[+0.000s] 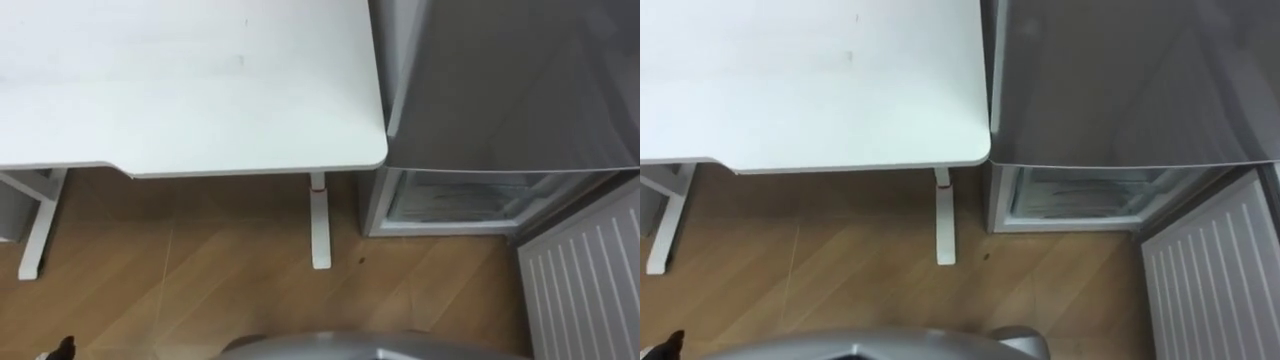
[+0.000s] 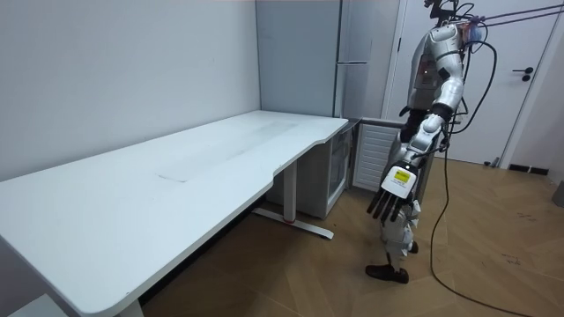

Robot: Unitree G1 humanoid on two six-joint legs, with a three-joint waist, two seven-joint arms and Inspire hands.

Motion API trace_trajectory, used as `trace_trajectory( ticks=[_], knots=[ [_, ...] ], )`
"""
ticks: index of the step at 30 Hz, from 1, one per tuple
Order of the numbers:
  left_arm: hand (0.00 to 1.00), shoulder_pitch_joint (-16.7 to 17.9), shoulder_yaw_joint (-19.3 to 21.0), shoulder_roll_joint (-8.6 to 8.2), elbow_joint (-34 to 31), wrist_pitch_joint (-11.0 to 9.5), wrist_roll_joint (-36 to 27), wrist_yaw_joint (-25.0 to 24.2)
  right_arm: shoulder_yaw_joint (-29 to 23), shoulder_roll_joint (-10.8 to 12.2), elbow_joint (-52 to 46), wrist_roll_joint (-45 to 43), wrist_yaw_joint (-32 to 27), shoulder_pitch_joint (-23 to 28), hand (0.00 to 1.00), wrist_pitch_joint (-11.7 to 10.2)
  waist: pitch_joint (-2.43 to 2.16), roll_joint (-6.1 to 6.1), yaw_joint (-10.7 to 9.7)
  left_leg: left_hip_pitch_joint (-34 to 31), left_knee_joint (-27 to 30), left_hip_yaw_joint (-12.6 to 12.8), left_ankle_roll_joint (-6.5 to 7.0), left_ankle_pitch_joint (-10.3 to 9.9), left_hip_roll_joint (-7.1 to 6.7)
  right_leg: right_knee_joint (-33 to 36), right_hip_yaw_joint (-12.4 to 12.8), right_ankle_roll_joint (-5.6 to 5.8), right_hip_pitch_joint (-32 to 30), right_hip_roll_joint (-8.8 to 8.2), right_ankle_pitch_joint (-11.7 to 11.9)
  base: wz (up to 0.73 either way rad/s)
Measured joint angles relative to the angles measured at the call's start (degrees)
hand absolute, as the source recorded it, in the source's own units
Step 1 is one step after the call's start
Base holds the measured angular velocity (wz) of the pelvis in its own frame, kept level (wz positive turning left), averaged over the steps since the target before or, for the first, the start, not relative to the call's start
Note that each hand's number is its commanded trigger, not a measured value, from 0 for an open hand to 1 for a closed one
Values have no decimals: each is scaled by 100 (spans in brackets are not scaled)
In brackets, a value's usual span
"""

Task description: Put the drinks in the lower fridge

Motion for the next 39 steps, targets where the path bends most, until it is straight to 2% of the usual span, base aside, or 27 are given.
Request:
trace_trajectory(
  ticks=[6, 11, 16, 20, 23, 25, 28, 30, 35, 37, 39],
  knots=[
    [0, -66, -75, 138, -11, -5, 1, -74, 6, 1, 5, -57, 176, 40, 0, -7, 13, 37, -11, -80, 21, 9, -4, -5, -2, -5, 8, -2, -72, -2, -6, 1],
    [0, -111, -75, 148, -48, -3, 12, -165, 68, 12, 18, -27, 344, 137, 0, -3, 13, 38, 42, -80, 16, 9, -6, -6, 5, 15, 16, -12, -88, -1, -34, 0],
    [0, -147, -79, 152, -48, -1, 14, -332, 249, 97, 16, -25, 507, 132, 0, -2, 8, -49, 61, -42, -14, 27, -7, -4, 6, 28, 48, -12, -83, -1, -36, -1],
    [0, -191, -221, 154, -48, -10, 123, -359, 475, 360, -7, -31, 543, 136, 0, -34, 15, -222, 146, -9, -6, 98, -10, -6, 27, 26, 135, -17, -87, 5, -32, -10],
    [0, -224, -254, 155, -44, -68, 125, -350, 478, 553, -33, -8, 564, 135, 0, -58, 33, -263, 231, -93, 69, 157, -22, -51, 81, 28, 169, -25, -169, 37, -15, -9],
    [0, -228, -261, 155, -21, -105, 124, -336, 477, 680, -75, -10, 604, 188, 0, -98, 3, -244, 218, -159, 128, 142, -21, -67, 91, 27, 151, -25, -187, 48, -15, 3],
    [0, -189, -300, 129, 23, -105, 124, -308, 479, 868, -177, -6, 683, 356, 0, -245, -2, -247, 231, -158, 159, 131, -26, -105, 97, 26, 149, -24, -172, 56, -15, 0],
    [0, -131, -300, 111, 22, -105, 121, -250, 474, 933, -255, 94, 748, 407, 0, -302, -10, -191, 232, -158, 204, 130, -23, -146, 106, 24, 138, -21, -147, 59, -17, 0],
    [0, -164, -302, 94, 24, -110, 217, -178, 470, 1110, -333, 461, 757, 535, 0, -460, -1, -85, 234, -146, 195, 127, -21, -149, 101, 26, 145, -18, -136, 57, -19, 0],
    [0, -181, -302, 37, 30, -118, 240, -138, 476, 1239, -406, 525, 749, 534, 0, -532, 7, -58, 236, -105, 145, 124, -22, -144, 89, 20, 150, -18, -108, 54, -19, 0],
    [0, -169, -302, -88, 32, -139, 235, -69, 471, 1374, -507, 637, 875, 603, 0, -610, 12, -64, 231, 8, 26, 137, -23, -144, 72, 4, 161, -11, -42, 37, -30, -2]
  ],
)
